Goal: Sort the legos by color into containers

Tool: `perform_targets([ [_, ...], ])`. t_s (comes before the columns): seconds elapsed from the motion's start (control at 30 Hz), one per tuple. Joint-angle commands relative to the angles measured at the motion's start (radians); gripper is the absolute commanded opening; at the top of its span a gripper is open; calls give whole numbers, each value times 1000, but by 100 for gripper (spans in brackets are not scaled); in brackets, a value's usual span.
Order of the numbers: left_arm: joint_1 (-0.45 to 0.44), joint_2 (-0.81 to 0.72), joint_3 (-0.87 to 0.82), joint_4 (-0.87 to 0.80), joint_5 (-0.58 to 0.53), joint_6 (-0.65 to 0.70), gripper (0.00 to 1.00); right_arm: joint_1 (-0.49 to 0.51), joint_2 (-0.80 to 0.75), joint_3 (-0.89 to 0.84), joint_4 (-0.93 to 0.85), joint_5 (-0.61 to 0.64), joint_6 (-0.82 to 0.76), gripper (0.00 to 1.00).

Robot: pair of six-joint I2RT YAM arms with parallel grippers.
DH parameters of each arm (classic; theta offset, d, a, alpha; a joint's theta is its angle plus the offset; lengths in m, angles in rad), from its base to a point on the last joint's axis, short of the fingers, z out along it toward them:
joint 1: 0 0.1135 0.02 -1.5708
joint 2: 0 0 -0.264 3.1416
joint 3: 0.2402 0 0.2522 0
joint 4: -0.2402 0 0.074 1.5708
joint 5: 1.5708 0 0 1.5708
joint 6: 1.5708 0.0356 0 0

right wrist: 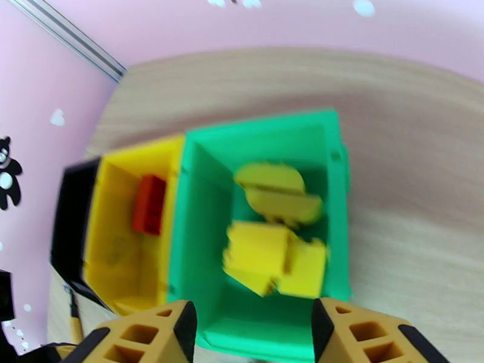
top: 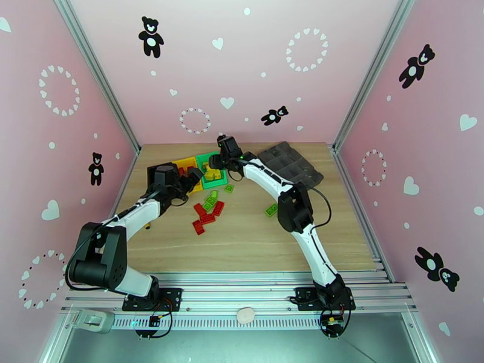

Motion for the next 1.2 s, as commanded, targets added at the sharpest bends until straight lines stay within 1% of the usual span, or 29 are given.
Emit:
perform_targets([
  [0.0, -40, -48, 9, -70, -58, 59, 97, 2, -138, -97, -5, 53, -27, 58],
  [0.13, -91, -67, 9, -104, -106, 83, 97, -1, -272, -280, 27, 126, -31, 62],
  [0.27, -145, -66, 9, -122, -150, 96, 98, -1, -358, -358, -77, 277, -9, 65],
  [0.37, -174, -58, 11, -123, -167, 97, 98, 0, -416, -422, -113, 315, -41, 68],
  [0.4, -182, -55, 11, -123, -170, 97, 98, -1, -437, -446, -121, 329, -52, 73],
  [0.43, -187, -54, 12, -121, -172, 96, 98, 0, -459, -472, -129, 349, -61, 80],
  [0.47, -192, -54, 10, -122, -174, 93, 98, 2, -478, -494, -135, 365, -71, 85],
  [0.5, -195, -55, 9, -121, -176, 92, 98, 4, -499, -521, -137, 380, -89, 87],
  [0.6, -203, -61, 5, -121, -185, 87, 98, 5, -556, -598, -134, 416, -125, 91],
  [0.63, -205, -61, 5, -121, -187, 87, 98, 5, -574, -622, -130, 433, -132, 94],
  [0.67, -208, -62, 7, -122, -189, 87, 98, 4, -587, -642, -130, 446, -131, 99],
  [0.83, -245, -48, 37, -143, -215, 98, 98, -9, -624, -697, -166, 475, -102, 99],
  [0.9, -257, -40, 44, -144, -220, 96, 98, -29, -626, -707, -191, 453, -67, 99],
  [1.07, -288, -31, 49, -144, -238, 98, 98, -87, -719, -899, -61, 408, 52, 99],
  [1.17, -297, -19, 47, -131, -239, 95, 98, -110, -726, -937, -63, 418, 121, 99],
])
